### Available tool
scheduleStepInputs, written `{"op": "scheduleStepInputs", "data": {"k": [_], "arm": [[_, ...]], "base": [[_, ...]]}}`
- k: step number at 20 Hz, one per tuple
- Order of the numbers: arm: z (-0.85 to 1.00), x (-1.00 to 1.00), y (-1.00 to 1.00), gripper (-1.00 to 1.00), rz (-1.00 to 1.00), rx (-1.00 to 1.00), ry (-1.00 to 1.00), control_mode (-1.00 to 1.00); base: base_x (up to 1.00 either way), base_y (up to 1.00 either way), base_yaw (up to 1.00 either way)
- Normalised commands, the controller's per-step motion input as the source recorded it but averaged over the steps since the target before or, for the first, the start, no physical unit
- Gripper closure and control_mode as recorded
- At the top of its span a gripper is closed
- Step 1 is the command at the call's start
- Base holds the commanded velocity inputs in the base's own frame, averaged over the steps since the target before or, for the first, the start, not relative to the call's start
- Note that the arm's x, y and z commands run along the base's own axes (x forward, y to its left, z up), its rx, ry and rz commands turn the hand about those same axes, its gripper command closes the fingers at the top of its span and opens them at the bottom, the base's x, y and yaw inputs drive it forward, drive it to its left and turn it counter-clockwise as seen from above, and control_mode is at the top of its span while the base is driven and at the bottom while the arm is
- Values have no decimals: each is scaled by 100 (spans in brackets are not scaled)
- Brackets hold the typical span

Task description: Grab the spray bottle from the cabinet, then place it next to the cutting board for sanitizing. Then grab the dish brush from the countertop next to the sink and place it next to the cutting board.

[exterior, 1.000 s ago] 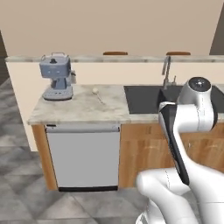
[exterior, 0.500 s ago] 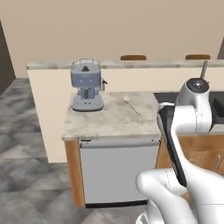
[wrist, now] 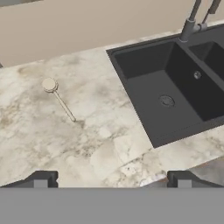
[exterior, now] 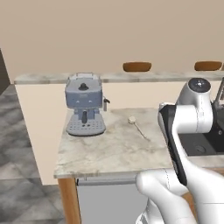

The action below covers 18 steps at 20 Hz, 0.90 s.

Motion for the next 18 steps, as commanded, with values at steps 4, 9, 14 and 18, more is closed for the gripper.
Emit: {"op": "scheduleStepInputs", "data": {"k": [4,9,14,18], "arm": [[0,0,0,-100,0,0,0,100],[0,0,0,-100,0,0,0,100],[0,0,0,-100,0,0,0,100],[-5,69,1,-100,7,0,3,-100]], "base": [[57,29,0],[55,31,0],[65,30,2],[0,0,0]]}}
